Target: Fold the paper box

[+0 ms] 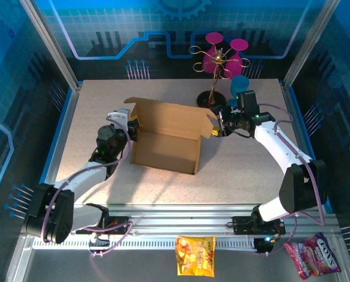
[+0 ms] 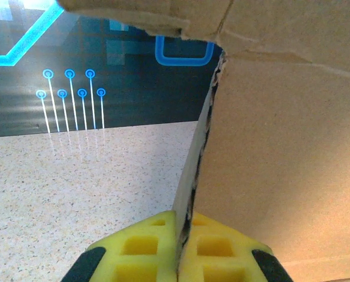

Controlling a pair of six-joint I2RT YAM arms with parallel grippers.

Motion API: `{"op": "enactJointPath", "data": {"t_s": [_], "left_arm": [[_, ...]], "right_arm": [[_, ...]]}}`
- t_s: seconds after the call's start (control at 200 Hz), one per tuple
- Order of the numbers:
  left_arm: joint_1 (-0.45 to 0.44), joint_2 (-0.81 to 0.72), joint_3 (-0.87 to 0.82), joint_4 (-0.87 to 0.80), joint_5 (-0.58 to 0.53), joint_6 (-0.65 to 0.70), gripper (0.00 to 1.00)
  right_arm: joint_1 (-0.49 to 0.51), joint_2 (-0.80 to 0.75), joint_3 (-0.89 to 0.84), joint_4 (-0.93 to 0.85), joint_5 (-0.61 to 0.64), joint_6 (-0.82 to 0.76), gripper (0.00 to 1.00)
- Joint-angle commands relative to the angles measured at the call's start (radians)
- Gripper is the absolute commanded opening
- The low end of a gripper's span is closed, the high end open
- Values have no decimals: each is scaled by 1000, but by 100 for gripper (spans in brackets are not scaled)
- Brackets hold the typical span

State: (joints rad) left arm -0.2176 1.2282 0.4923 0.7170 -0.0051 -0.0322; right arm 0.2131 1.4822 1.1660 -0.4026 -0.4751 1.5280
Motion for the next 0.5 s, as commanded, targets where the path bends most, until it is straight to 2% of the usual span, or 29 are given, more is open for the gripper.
{"op": "enactJointPath", "data": {"t_s": [0.0, 0.39, 0.495], "left_arm": [[7, 10, 8, 74, -15, -38, 0], [7, 22, 14, 82, -13, -54, 0], [7, 23, 16, 81, -22, -58, 0]], "right_arm": [[3, -36, -30, 71, -45, 106, 66], [51, 9, -73, 261, -71, 248, 67], [75, 12, -62, 251, -76, 260, 67]]}}
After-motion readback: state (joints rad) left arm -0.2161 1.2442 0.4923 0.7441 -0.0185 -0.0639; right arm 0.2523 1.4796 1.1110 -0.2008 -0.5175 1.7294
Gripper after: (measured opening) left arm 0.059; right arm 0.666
